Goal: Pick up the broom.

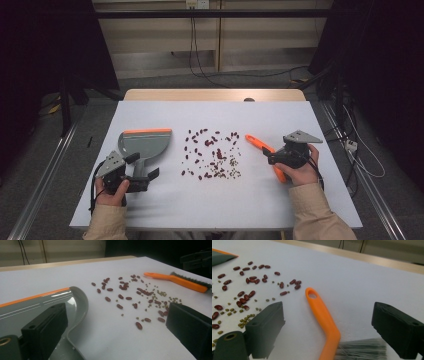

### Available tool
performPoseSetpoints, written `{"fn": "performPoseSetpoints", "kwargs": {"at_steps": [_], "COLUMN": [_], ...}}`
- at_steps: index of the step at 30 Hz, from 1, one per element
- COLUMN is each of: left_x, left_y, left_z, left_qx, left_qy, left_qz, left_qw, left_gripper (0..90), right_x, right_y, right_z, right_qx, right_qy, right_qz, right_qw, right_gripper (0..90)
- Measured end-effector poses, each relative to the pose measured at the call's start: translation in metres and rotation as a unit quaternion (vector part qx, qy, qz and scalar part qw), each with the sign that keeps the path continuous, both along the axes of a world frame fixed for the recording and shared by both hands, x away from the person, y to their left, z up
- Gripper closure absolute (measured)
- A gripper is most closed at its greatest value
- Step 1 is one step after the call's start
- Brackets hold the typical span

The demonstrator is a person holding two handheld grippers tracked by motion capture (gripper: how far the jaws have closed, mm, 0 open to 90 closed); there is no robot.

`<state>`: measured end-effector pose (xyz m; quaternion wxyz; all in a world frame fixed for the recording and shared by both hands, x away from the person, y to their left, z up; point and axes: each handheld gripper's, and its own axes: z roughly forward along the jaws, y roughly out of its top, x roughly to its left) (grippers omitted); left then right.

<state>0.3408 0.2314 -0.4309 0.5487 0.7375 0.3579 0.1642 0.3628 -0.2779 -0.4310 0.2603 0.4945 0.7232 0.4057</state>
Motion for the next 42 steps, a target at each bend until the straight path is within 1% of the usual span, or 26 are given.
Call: {"fn": "performPoseSetpoints", "kwargs": {"at_steps": [1, 3, 5, 6, 7, 8, 9, 11, 12, 13, 14, 15, 17, 18, 19, 20, 21, 23, 25, 26, 27, 28, 32, 33, 37, 42], "left_x": [0.000, 0.000, 0.000, 0.000, 0.000, 0.000, 0.000, 0.000, 0.000, 0.000, 0.001, 0.001, 0.001, 0.001, 0.001, 0.001, 0.000, 0.000, 0.000, 0.000, 0.000, 0.000, 0.001, 0.001, 0.001, 0.001], "left_y": [0.000, 0.000, 0.000, 0.000, 0.000, 0.000, 0.000, 0.000, 0.000, 0.000, 0.000, 0.000, 0.000, 0.000, 0.000, 0.000, 0.000, 0.000, 0.000, 0.000, 0.000, 0.001, 0.000, 0.000, -0.001, -0.001], "left_z": [0.000, 0.000, 0.000, 0.000, 0.000, 0.000, 0.000, 0.000, 0.000, 0.000, 0.000, 0.000, -0.001, -0.001, -0.001, -0.001, -0.001, -0.001, -0.001, -0.001, -0.001, -0.001, -0.001, -0.001, 0.000, 0.001], "left_qx": [0.000, -0.001, 0.001, 0.000, 0.000, 0.000, -0.001, -0.002, -0.004, -0.005, -0.005, -0.005, -0.006, -0.005, -0.004, -0.005, -0.004, -0.003, -0.004, -0.005, -0.005, -0.004, -0.003, -0.003, -0.005, -0.003], "left_qy": [0.000, -0.001, 0.001, 0.002, 0.002, 0.002, 0.002, 0.002, 0.002, 0.002, 0.002, 0.001, 0.002, 0.003, 0.003, 0.003, 0.003, 0.003, 0.003, 0.002, 0.002, 0.002, 0.003, 0.003, 0.002, 0.000], "left_qz": [0.000, 0.000, -0.001, -0.001, -0.002, -0.002, -0.002, -0.001, -0.001, 0.000, 0.000, 0.000, -0.001, -0.001, -0.001, -0.001, -0.001, -0.001, -0.001, -0.001, -0.001, 0.000, 0.002, 0.002, 0.003, 0.005], "left_qw": [1.0000, 1.0000, 1.0000, 1.0000, 1.0000, 1.0000, 1.0000, 1.0000, 1.0000, 1.0000, 1.0000, 1.0000, 1.0000, 1.0000, 1.0000, 1.0000, 1.0000, 1.0000, 1.0000, 1.0000, 1.0000, 1.0000, 1.0000, 1.0000, 1.0000, 1.0000], "left_gripper": [3.6, 3.6, 3.6, 3.6, 3.6, 3.6, 3.6, 3.6, 3.6, 3.6, 3.6, 3.6, 3.6, 3.6, 3.6, 3.6, 3.6, 3.6, 3.6, 3.7, 3.6, 3.6, 3.6, 3.6, 3.6, 3.6], "right_x": [0.003, 0.007, 0.012, 0.014, 0.016, 0.018, 0.020, 0.025, 0.025, 0.028, 0.031, 0.033, 0.040, 0.041, 0.041, 0.044, 0.044, 0.048, 0.051, 0.054, 0.054, 0.057, 0.060, 0.061, 0.062, 0.063], "right_y": [0.000, 0.001, 0.002, 0.002, 0.003, 0.003, 0.004, 0.004, 0.004, 0.005, 0.005, 0.004, 0.005, 0.005, 0.005, 0.006, 0.006, 0.008, 0.009, 0.011, 0.011, 0.010, 0.007, 0.007, 0.008, 0.008], "right_z": [-0.001, -0.004, -0.005, -0.005, -0.005, -0.004, -0.003, -0.003, -0.003, -0.002, -0.002, -0.001, 0.000, -0.001, -0.001, -0.002, -0.002, -0.006, -0.009, -0.014, -0.014, -0.018, -0.018, -0.018, -0.017, -0.017], "right_qx": [-0.003, -0.012, -0.019, -0.021, -0.029, -0.036, -0.039, -0.052, -0.052, -0.060, -0.066, -0.068, -0.077, -0.076, -0.076, -0.077, -0.077, -0.091, -0.099, -0.109, -0.109, -0.099, -0.090, -0.097, -0.102, -0.093], "right_qy": [0.009, 0.029, 0.046, 0.054, 0.056, 0.055, 0.059, 0.067, 0.067, 0.072, 0.076, 0.081, 0.100, 0.106, 0.106, 0.120, 0.120, 0.133, 0.142, 0.159, 0.159, 0.173, 0.182, 0.181, 0.186, 0.190], "right_qz": [0.003, 0.020, 0.039, 0.043, 0.043, 0.047, 0.053, 0.059, 0.059, 0.062, 0.058, 0.059, 0.065, 0.070, 0.070, 0.067, 0.067, 0.068, 0.069, 0.068, 0.068, 0.077, 0.081, 0.090, 0.091, 0.082], "right_qw": [1.0000, 0.9993, 0.9980, 0.9974, 0.9971, 0.9967, 0.9961, 0.9947, 0.9947, 0.9936, 0.9932, 0.9926, 0.9898, 0.9890, 0.9890, 0.9875, 0.9875, 0.9846, 0.9826, 0.9788, 0.9788, 0.9769, 0.9759, 0.9744, 0.9730, 0.9739], "right_gripper": [17.2, 23.7, 34.2, 35.2, 36.9, 41.9, 45.6, 48.5, 48.5, 48.8, 49.6, 52.2, 54.7, 55.7, 55.7, 55.8, 55.8, 56.1, 57.0, 59.4, 59.4, 63.1, 63.4, 63.3, 63.6, 68.4]}}
